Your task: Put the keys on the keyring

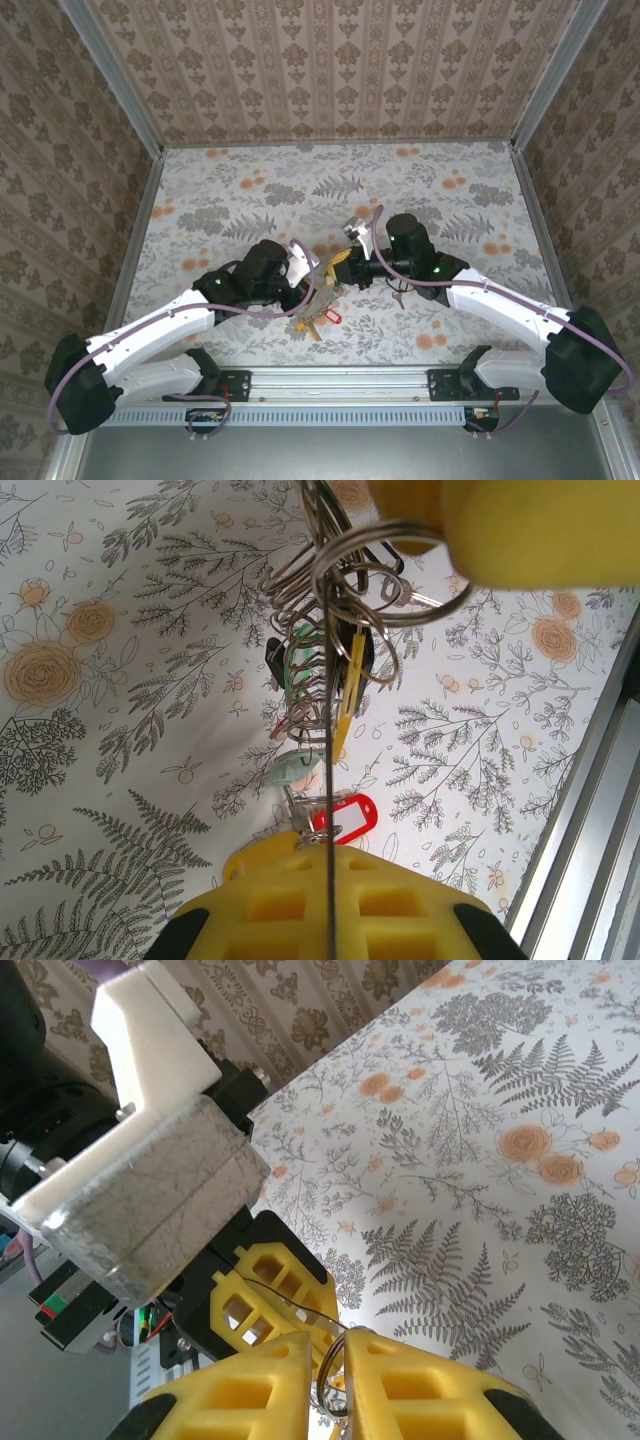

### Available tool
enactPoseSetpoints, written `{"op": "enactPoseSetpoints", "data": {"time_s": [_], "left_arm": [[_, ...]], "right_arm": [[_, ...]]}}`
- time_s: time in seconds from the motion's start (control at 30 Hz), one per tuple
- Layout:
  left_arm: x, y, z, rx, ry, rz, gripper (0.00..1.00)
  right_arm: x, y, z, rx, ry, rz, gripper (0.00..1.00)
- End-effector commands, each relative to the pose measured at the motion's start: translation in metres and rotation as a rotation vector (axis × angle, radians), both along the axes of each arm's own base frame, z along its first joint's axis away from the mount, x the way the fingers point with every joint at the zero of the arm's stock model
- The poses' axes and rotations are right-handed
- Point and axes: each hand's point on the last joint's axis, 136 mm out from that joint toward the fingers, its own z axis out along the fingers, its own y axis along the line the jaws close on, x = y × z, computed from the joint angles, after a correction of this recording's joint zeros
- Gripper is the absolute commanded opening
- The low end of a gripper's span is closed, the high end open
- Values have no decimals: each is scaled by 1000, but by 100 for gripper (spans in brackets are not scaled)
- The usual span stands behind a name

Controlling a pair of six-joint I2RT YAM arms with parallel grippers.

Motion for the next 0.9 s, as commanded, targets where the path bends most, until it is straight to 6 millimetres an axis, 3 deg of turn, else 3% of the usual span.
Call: {"op": "enactPoseSetpoints", "data": {"time_s": [0.0,0.33,0.5,0.87], "left_arm": [[3,-9,29,-71,-58,-31,0],[3,-9,30,-73,-59,-34,0],[2,-8,32,-79,-64,-34,0],[2,-8,33,-88,-59,-36,0]], "right_arm": [[6,0,11,4,-37,-13,14],[10,-3,-3,-53,-3,-32,9],[7,-8,-9,-99,-1,-22,16],[-31,11,28,41,-22,183,20]]}}
